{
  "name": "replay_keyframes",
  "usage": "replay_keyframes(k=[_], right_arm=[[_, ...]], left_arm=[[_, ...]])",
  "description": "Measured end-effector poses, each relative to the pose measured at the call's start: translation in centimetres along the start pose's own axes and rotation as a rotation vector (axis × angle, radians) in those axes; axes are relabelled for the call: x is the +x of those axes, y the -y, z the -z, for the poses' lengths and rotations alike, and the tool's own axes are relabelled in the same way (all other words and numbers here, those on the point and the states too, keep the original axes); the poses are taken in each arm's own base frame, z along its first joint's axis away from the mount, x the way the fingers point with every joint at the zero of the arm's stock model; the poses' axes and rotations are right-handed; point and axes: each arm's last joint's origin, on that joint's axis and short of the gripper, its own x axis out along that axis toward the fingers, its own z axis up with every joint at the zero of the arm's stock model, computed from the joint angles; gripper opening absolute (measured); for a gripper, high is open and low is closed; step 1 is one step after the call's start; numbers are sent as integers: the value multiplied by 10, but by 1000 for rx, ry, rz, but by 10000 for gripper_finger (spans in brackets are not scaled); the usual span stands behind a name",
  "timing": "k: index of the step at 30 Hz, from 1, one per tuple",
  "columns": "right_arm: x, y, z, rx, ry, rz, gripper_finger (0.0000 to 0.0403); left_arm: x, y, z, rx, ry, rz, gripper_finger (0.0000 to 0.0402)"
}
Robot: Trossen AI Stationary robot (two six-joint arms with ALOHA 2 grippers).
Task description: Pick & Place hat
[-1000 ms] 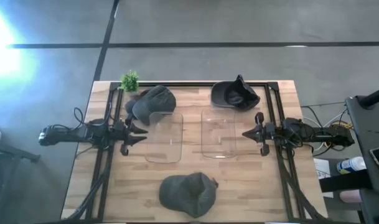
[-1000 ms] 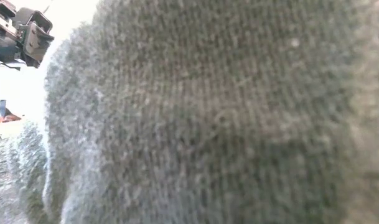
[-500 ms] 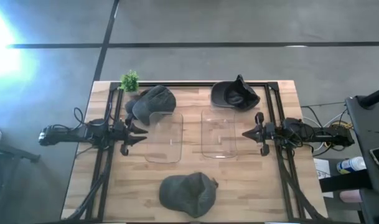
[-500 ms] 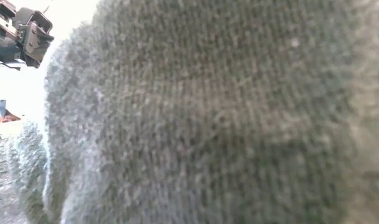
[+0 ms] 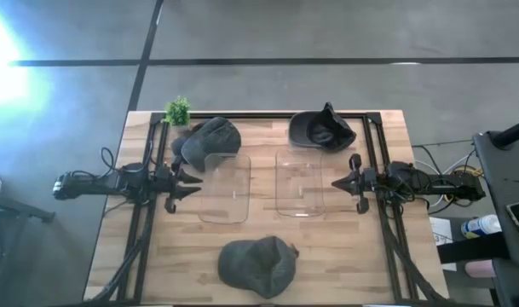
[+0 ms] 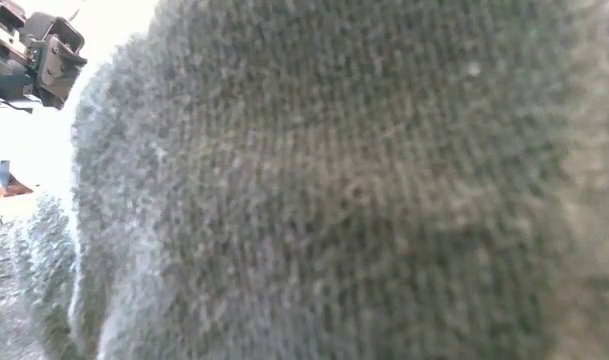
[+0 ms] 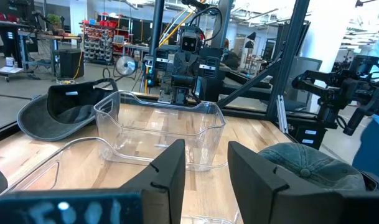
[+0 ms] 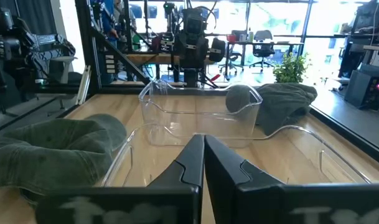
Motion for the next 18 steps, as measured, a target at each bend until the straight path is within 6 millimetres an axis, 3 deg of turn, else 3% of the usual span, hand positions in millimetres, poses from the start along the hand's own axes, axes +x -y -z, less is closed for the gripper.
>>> replay_keyframes(k=[18], right_arm=[[0,0,0,18,0,0,8]], left_arm=[[0,0,0,0,0,0,115]])
